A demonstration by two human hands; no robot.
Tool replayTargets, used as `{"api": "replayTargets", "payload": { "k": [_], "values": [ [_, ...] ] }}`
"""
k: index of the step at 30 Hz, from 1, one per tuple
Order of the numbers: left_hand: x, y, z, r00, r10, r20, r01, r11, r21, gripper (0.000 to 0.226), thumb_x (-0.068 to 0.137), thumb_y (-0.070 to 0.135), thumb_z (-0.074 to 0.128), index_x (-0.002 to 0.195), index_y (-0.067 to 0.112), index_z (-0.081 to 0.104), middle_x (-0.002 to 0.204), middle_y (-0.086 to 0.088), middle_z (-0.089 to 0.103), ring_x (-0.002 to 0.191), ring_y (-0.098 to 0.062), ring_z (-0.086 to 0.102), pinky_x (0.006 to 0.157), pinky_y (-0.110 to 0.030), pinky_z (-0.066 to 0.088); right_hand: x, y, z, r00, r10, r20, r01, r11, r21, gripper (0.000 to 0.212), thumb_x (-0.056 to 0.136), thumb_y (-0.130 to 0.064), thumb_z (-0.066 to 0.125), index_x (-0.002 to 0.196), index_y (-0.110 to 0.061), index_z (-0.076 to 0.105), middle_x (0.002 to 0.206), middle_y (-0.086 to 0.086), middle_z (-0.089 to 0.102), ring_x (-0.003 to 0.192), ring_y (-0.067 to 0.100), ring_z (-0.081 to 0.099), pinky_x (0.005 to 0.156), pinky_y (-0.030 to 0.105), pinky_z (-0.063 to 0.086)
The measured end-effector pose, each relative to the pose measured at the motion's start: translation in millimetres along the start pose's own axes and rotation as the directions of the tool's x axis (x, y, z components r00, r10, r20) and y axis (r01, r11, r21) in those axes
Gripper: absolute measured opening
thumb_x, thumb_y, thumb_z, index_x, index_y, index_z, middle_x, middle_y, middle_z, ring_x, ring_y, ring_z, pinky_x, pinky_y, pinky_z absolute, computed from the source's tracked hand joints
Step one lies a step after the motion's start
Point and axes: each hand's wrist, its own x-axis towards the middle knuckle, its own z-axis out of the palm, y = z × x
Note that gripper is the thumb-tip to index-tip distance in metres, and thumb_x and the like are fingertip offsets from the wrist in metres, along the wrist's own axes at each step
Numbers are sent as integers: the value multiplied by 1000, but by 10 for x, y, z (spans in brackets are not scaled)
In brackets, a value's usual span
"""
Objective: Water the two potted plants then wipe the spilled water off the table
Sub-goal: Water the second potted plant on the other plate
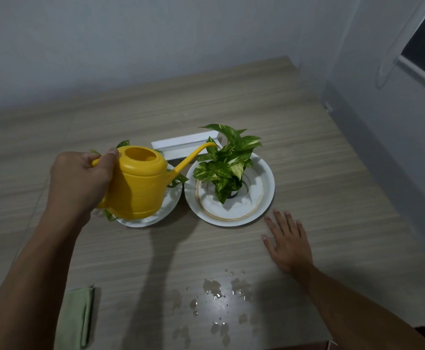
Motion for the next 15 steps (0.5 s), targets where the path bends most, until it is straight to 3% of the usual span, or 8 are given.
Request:
{"api": "replayTargets", "payload": {
  "k": [3,8,15],
  "values": [
    [0,-34,-29,1000,2,-12,-1,1000,20,53,79,59,60,61,9,63,51,-14,46,49,-28,47,53,-52,49,6,-3,1,1000,1,8,-2,1000,9,62,94,-57,31,151,-31,33,163,-2,23,151,24,14,119,51,16],
    [-69,-89,-98,999,-26,-20,27,999,21,44,79,59,61,57,21,63,50,-17,50,48,-28,47,53,-51,49,4,15,9,1000,2,28,-2,1000,-3,62,95,-56,32,152,-32,30,164,-2,18,152,23,10,120,50,13],
    [-229,-73,-176,999,-26,26,25,999,25,53,77,59,60,62,8,63,57,-31,53,48,-32,48,52,-56,49,2,-4,-22,999,13,45,-13,1000,6,60,97,-54,38,152,-33,30,164,-2,18,152,23,9,121,49,11]
  ]
}}
